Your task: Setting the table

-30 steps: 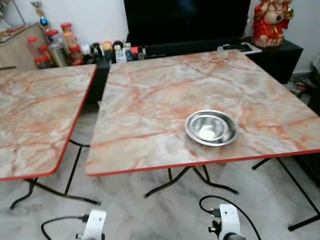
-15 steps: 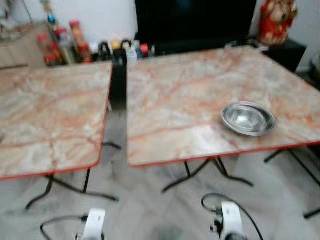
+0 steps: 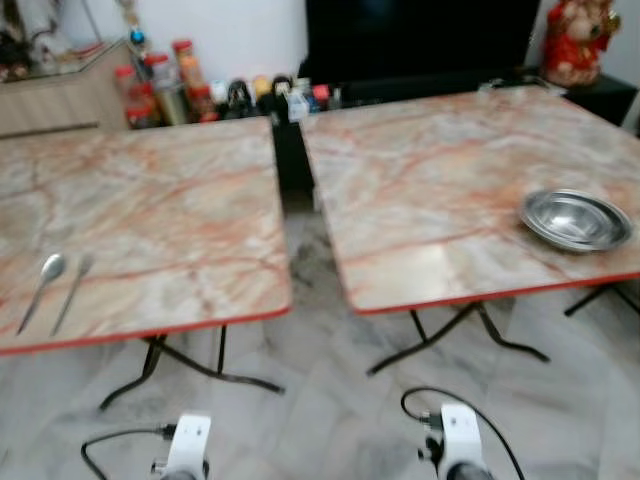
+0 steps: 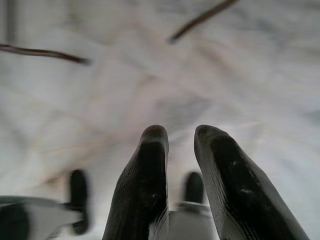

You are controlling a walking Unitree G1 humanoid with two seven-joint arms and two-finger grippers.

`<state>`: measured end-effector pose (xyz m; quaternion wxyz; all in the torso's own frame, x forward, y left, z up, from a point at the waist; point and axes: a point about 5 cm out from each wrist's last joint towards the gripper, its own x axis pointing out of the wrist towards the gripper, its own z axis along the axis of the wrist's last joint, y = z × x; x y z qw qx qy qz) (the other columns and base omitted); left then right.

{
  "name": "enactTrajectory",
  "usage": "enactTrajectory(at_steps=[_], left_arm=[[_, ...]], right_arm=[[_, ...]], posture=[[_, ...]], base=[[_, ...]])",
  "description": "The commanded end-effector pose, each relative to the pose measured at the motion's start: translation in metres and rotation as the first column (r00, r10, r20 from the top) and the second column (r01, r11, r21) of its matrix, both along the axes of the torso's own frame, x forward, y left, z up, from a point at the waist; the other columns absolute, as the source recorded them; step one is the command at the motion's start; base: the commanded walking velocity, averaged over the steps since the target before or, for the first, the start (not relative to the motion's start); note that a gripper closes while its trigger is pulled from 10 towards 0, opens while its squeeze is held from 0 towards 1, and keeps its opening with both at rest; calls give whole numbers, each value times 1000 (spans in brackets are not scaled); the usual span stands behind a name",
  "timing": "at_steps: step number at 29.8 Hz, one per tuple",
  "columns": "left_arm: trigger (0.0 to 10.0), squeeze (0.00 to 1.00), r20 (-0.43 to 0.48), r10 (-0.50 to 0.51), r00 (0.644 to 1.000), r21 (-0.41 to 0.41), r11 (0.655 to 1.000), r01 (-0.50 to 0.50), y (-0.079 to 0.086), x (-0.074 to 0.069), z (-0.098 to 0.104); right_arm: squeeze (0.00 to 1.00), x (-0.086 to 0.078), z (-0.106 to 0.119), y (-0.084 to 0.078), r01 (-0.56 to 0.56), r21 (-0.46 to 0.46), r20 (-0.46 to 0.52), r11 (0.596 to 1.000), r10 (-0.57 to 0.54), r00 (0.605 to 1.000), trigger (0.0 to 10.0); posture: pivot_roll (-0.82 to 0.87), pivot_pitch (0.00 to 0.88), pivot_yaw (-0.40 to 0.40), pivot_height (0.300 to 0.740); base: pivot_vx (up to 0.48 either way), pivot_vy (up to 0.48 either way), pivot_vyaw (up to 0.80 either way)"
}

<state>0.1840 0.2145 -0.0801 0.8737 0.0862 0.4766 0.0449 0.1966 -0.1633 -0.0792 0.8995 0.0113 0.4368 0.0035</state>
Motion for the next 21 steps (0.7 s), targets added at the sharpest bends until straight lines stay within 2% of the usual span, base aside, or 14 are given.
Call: enactTrajectory(at_steps=[1, 4, 9, 21], left_arm=[[10000, 0, 14, -3, 1000, -1, 1000, 3, -2, 6, 3], [10000, 0, 14, -4, 1000, 1, 1000, 4, -1, 6, 3], [10000, 0, 10, -8, 1000, 3, 1000, 8, 0, 4, 2], [10000, 0, 8, -11, 1000, 2, 1000, 11, -1, 3, 1]], right_arm=[[0, 3, 2, -6, 6, -18, 13, 1000, -6, 1000, 10000], [0, 2, 1, -6, -2, -24, 8, 1000, 2, 1000, 10000], [0, 1, 1, -5, -3, -24, 7, 1000, 3, 1000, 10000], [0, -1, 0, -5, -1, -17, 0, 1000, 1, 1000, 10000]], posture=[[-13, 0, 51, 740], [-9, 0, 53, 740], [-12, 0, 57, 740], [-3, 0, 49, 740]], base=[[0, 458, 0], [0, 458, 0], [0, 447, 538], [0, 441, 0]])
